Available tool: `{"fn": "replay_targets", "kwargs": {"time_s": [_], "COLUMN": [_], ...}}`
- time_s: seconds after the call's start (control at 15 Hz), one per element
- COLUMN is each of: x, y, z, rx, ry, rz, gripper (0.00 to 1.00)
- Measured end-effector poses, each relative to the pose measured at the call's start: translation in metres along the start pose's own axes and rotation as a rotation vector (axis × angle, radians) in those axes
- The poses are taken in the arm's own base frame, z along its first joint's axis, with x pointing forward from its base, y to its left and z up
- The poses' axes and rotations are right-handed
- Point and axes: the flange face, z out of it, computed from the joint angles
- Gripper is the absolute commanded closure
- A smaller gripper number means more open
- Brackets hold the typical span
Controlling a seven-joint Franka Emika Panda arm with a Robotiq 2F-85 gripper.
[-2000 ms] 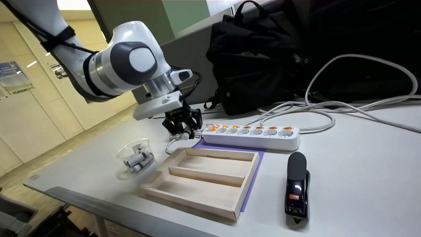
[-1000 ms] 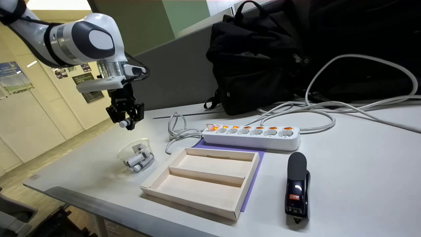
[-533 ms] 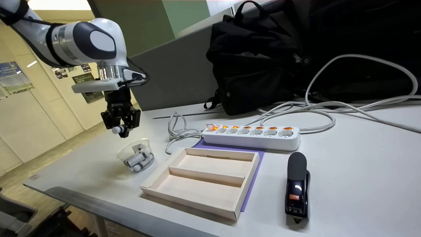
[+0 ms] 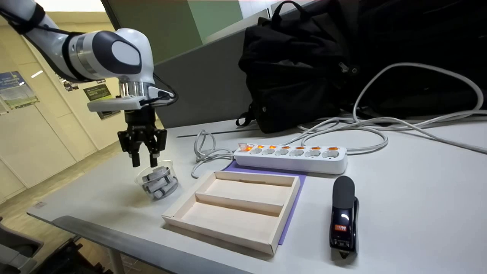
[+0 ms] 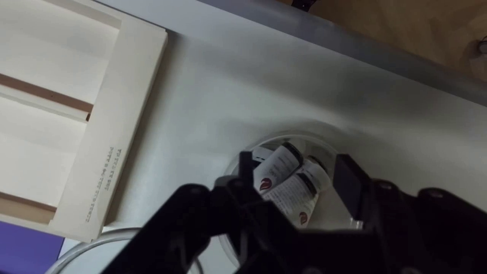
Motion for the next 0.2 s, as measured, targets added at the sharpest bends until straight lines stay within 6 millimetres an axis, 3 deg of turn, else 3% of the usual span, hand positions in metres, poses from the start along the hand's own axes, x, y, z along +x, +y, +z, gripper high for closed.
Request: {"fn": "replay_targets", "kwargs": {"time_s": [0.07, 0.2], "x": [0.0001, 0.0001], "y": [0.0010, 0.0027], "z": [0.0001, -0.0002], "rx": [0.002, 0.002], "ry": [0.000, 0.000], "rz": [0.002, 0.004], "gripper": [0.29, 0.15]}}
